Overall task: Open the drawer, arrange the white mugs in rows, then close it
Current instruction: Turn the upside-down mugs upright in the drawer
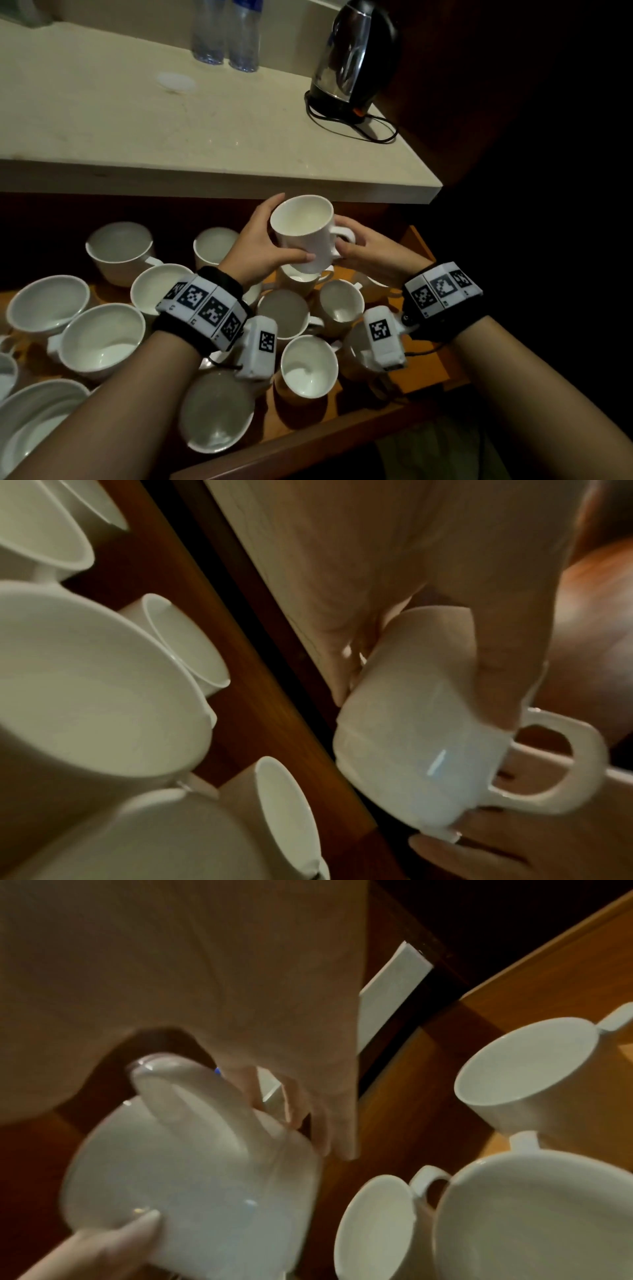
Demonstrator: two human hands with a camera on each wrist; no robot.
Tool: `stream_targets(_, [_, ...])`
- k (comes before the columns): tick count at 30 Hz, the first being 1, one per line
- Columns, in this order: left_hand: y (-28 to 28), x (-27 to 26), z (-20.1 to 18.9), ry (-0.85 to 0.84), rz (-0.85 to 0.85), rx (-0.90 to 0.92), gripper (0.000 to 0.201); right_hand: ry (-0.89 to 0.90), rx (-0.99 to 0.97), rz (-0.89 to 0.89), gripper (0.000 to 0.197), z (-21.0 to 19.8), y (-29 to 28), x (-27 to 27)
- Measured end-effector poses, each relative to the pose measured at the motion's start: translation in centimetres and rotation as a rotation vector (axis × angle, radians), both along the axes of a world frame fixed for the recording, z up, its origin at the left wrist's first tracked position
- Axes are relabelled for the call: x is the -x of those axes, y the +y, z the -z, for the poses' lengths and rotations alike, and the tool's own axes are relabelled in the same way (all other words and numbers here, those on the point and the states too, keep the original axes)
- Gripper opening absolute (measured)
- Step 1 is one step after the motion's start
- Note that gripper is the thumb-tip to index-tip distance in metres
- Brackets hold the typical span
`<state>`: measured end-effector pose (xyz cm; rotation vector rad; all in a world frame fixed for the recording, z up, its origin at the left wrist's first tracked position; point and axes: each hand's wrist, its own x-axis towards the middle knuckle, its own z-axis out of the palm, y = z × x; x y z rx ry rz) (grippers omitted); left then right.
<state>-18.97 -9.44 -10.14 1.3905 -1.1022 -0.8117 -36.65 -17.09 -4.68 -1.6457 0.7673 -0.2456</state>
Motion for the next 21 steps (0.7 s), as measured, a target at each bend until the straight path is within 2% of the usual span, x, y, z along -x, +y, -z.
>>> stream_targets(2, [-0.1, 0.2, 0.3, -0.124, -0.004, -0.005, 0.100, 0.094, 0.245, -0.024, 0.059, -0.9, 0.6, -0.7])
stream_targets(4, [-0.1, 0.3, 0.5, -0.207, -0.002, 0.018, 0.097, 0.198, 0.457, 0.035, 0.042, -1.3, 0.6, -1.4])
stream_targets(7, [-0.3, 0.4, 0.7, -0.277, -0.005, 0.041, 0.094, 0.353, 0.585, 0.091, 0.037, -0.8, 0.1, -2.1])
stream_targets(9, [-0.4, 0.5, 0.8, -0.267, 0.014, 0.029, 0.093, 0.416, 0.659, 0.120, 0.028, -0.3, -0.5, -2.2])
stream_targets(12, [-0.4, 0.5, 0.5, -0.123, 0.076, 0.037, 0.088, 0.377, 0.603, 0.292, 0.023, 0.4, -1.7, -1.7])
stream_targets(14, [-0.4, 0.2, 0.3, -0.099, 0.043, 0.051, 0.082, 0.358, 0.572, 0.413, 0.023, 0.8, -2.7, -0.8])
stream_targets(18, [-0.2, -0.7, 0.4, -0.038, -0.077, 0.039, 0.068, 0.463, 0.550, 0.547, 0.019, 1.3, -4.8, 1.4])
stream_targets(21, [-0.3, -1.1, 0.4, -0.058, -0.104, 0.051, 0.060, 0.536, 0.506, 0.602, 0.017, 2.0, -5.6, 2.1])
